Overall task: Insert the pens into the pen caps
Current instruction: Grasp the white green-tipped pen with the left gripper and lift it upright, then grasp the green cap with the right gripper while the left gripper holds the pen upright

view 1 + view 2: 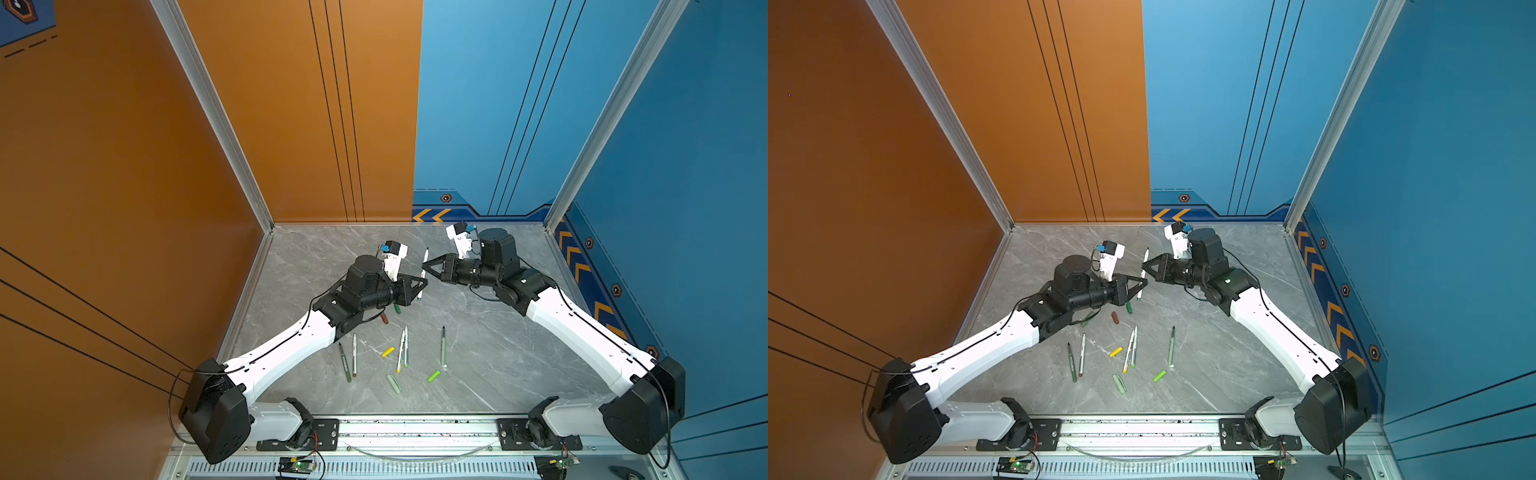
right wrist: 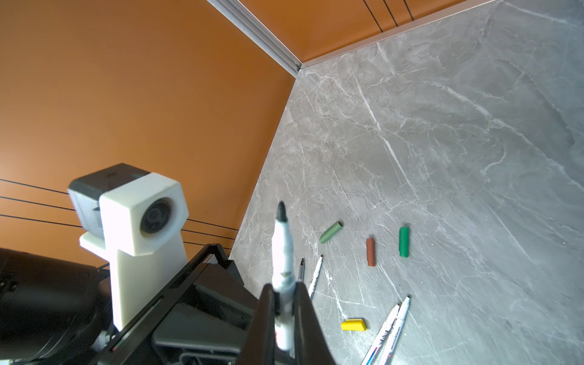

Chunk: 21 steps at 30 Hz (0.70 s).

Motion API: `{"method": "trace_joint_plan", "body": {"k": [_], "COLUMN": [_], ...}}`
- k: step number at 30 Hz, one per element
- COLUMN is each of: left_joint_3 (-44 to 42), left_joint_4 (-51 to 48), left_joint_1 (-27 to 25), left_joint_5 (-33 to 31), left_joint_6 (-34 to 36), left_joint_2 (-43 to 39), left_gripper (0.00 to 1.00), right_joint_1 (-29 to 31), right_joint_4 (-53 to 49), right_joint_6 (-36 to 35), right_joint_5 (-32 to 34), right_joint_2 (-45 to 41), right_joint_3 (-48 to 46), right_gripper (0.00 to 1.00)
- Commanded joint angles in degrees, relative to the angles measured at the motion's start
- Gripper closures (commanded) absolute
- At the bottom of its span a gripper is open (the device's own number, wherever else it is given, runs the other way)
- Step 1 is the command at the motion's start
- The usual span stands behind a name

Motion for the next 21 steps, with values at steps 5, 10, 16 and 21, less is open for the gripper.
{"method": "trace_joint_plan", "body": {"k": [5, 10, 16, 21], "left_joint_3": [-6.3, -11.3, -16.1, -18.2], "left_joint_4": [-5.5, -13.5, -23.1, -25.5], "left_joint_1": [2.9, 8.1, 15.8, 18.4], "left_joint_5": [-12.5, -15.7, -13.9, -10.5], "left_joint_6": [1.5, 2.5, 2.4, 1.7], "left_joint_2": [-7.5, -15.9, -25.3, -28.4], "left_gripper": [1.00, 1.00, 1.00, 1.00], "right_joint_1": [0.2, 1.0, 5.5, 8.7], "right_joint_4": [-5.5, -14.4, -23.5, -26.0], "right_joint_6": [-3.2, -7.0, -12.3, -15.2], "right_joint_5": [4.2, 11.3, 18.1, 22.7], "right_joint_2": [-0.8, 2.7, 13.5, 24.2], "right_joint_3": [1.6, 3.5, 9.8, 15.7], "right_gripper": [0.51, 0.48, 0.48, 0.48]}}
